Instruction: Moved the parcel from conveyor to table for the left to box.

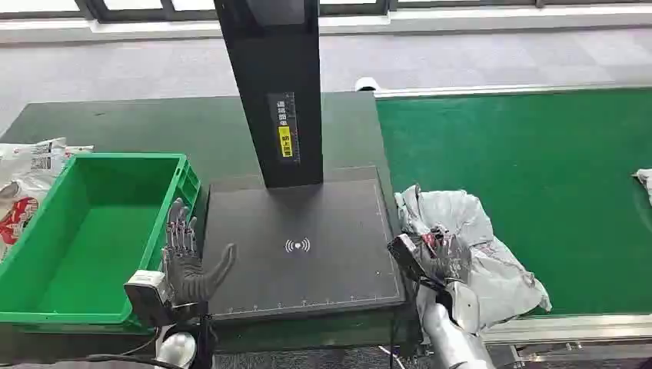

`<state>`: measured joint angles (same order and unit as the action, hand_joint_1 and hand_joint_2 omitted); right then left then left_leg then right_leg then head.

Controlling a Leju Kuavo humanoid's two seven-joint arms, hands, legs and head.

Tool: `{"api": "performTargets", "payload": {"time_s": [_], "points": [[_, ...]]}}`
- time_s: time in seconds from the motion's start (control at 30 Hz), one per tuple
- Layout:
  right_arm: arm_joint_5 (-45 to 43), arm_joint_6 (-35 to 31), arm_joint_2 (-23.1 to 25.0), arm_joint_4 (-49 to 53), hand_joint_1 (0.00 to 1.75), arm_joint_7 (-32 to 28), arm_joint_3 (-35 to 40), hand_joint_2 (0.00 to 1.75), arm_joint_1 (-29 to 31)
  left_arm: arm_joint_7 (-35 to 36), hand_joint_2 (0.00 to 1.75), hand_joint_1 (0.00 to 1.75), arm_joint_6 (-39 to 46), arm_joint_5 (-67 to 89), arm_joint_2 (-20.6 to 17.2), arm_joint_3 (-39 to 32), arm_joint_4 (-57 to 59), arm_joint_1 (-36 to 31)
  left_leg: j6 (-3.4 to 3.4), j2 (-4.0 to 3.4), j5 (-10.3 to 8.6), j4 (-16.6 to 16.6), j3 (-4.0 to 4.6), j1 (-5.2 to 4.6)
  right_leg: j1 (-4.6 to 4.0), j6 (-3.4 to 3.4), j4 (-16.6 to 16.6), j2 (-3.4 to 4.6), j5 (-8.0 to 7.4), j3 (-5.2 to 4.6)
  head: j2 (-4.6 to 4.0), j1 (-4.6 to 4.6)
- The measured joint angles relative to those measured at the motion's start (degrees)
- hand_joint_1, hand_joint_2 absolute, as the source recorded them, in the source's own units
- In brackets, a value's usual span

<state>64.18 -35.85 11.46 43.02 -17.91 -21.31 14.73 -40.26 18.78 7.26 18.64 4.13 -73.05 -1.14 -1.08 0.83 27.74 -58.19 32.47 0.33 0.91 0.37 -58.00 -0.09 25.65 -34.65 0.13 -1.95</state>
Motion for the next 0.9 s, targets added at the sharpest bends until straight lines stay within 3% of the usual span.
{"api": "performTargets", "payload": {"time_s": [0.1,0.27,0.9], "points": [[-6.16,-2.13,1.79,7.32,1.75,-4.53,0.15,1.75,-3.25,0.0,1.75,0.0,0.35,-0.11,0.0,0.0,0.0,0.04,0.01,0.15,-0.09,0.0,0.34,-0.02,0.04,0.0,-0.02,-0.14,0.0,-0.28,0.0,0.0],[-7.14,-3.32,2.86,14.42,1.75,-5.3,0.15,1.75,-3.8,0.0,1.75,0.0,0.35,-0.15,0.0,0.0,-0.02,0.06,0.01,0.01,-0.08,-0.01,0.31,-0.03,0.05,0.01,-0.01,-0.02,-0.01,-0.31,0.0,0.0],[-11.4,-3.1,4.61,22.17,1.75,-7.79,0.61,1.75,-4.48,0.0,1.75,0.0,0.52,-0.17,0.0,0.0,-0.04,0.05,-0.01,-0.02,-0.1,-0.01,0.23,-0.02,0.01,0.03,-0.01,0.01,-0.03,-0.27,0.0,0.0]]}}
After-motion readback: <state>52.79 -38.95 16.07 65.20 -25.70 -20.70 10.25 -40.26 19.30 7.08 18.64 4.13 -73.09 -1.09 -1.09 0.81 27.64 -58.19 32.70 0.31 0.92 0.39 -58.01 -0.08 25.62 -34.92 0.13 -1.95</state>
